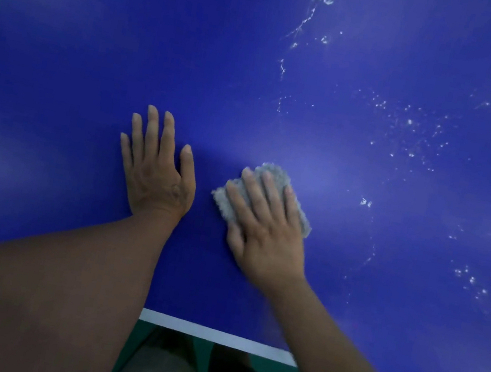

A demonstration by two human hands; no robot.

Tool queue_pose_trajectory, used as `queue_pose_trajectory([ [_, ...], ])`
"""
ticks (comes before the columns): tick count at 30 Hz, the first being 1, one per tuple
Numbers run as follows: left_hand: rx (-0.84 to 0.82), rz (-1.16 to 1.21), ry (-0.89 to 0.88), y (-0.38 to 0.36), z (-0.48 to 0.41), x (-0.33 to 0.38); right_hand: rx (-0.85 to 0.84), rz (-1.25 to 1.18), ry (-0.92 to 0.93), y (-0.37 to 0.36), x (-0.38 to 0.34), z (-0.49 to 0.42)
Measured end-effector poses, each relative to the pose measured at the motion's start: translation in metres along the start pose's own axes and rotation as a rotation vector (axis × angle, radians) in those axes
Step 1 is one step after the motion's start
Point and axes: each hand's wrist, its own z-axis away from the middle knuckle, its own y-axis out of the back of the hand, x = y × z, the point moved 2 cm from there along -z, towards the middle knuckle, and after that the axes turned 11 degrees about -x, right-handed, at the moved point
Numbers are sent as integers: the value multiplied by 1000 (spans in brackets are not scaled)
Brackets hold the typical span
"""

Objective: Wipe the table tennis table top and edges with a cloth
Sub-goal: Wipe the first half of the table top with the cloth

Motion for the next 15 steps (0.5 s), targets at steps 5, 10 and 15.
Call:
queue_pose_trajectory([
  [5,1,15,2,-1,0,-1,128,92,-205,42,88,-65],
  [10,11,37,-4,-1,-1,1,77,89,-425,51,98,-75],
  [15,14,43,-7,-2,-1,1,61,42,-296,27,5,-82],
])
